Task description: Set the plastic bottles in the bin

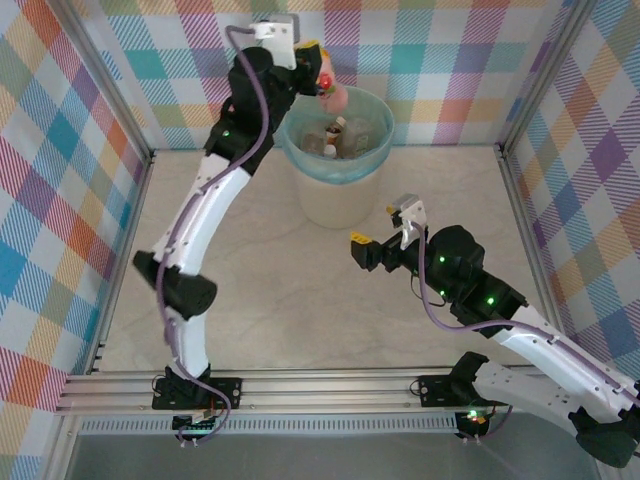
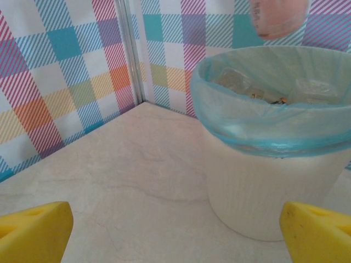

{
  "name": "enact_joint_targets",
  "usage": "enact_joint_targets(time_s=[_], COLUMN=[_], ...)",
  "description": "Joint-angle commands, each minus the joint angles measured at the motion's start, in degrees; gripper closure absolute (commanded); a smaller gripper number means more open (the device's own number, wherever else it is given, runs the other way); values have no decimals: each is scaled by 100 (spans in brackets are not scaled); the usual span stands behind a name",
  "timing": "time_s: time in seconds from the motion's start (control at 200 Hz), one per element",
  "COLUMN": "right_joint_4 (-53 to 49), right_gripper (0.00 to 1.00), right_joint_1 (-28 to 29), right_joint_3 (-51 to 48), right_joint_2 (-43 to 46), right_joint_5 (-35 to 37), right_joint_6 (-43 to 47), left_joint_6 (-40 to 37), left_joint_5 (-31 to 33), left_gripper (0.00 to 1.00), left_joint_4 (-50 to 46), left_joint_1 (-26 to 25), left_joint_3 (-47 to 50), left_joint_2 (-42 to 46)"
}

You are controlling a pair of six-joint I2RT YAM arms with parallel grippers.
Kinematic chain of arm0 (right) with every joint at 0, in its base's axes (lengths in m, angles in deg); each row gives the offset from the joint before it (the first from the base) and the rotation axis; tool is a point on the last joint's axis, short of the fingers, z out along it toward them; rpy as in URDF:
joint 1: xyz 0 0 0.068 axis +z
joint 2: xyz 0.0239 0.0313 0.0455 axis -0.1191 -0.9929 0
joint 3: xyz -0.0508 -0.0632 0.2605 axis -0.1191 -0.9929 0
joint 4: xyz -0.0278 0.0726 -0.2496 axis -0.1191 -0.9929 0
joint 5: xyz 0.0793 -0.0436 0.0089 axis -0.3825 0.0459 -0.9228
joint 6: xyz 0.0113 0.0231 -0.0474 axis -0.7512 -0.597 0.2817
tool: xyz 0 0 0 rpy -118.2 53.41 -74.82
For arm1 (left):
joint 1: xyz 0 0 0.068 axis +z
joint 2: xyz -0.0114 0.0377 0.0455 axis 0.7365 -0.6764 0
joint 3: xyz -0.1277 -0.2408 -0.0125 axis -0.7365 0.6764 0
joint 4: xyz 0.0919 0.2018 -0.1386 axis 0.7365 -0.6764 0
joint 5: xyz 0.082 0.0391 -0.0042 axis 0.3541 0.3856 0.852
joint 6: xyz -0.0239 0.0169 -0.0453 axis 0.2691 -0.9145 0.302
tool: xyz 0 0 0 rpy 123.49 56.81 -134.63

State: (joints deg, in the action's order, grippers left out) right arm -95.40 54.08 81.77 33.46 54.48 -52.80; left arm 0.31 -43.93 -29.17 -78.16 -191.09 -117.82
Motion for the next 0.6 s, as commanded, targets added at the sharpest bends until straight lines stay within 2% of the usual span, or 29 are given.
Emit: enact_joint_targets(time_s=[0.0, 0.11, 0.595], right_joint_4=[81, -15, -22], right_gripper=[3, 4, 3], right_joint_1=[4, 4, -5], right_joint_3=[-148, -195, -425], right_joint_2=[48, 85, 100], right_joint_5=[-102, -158, -196], right_joint_6=[-166, -185, -150], left_joint_6=[-638, -948, -1004], left_joint_5=[119, 350, 62], left_gripper=[100, 100, 100], left_joint_4=[-577, -714, -1579], left_joint_1=[-48, -74, -145], left_joint_3=[-1213, -1835, -1676], left_joint_2=[-828, -1497, -2303])
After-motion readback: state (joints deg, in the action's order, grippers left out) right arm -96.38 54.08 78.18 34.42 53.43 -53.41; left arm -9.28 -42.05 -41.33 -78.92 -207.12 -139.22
